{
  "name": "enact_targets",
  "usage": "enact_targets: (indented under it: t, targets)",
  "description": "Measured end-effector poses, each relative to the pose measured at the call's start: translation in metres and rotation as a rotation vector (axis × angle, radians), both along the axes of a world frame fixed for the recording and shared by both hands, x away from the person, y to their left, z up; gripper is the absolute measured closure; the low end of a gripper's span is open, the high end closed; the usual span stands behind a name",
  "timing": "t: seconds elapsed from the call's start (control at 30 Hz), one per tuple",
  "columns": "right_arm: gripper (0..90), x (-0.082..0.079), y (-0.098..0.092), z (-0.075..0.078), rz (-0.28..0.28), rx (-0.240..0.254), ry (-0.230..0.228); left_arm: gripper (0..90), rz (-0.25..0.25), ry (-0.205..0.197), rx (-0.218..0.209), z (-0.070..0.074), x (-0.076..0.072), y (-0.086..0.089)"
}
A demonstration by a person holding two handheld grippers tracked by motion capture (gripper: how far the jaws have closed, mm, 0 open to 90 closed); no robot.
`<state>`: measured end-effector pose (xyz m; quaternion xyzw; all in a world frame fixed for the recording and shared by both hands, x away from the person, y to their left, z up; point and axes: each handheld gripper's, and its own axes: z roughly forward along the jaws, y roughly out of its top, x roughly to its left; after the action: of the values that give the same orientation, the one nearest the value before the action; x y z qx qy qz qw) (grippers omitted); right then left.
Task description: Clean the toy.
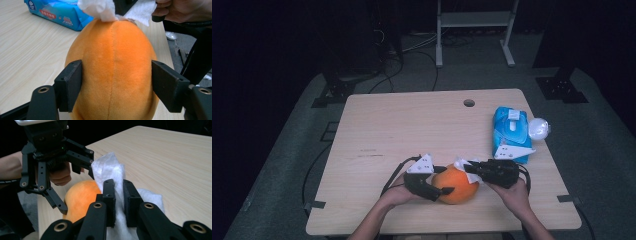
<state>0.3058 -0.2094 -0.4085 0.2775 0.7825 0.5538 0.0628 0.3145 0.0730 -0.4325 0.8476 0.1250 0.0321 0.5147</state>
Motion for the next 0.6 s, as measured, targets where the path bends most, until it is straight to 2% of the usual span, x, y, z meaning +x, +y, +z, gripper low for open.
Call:
enact_targets:
  t: [0.17,0.33,0.47,0.6]
  targets:
    - [81.3,0.008,-0.015,-0.007,-0.049,0.019,0.039,29.6,0.031,0.038,-0.009,-0.001,0.007,0.008]
    - [81.3,0.010,-0.026,-0.013,-0.073,0.018,0.051,28.9,0.061,0.077,-0.024,-0.003,0.011,0.012]
    - [81.2,0.006,-0.018,-0.009,-0.059,0.009,0.023,28.7,0.065,0.070,-0.018,0.000,0.010,0.007]
    - [81.1,0.002,-0.006,-0.004,-0.019,0.029,0.003,28.7,0.073,0.060,-0.016,0.002,0.008,0.001]
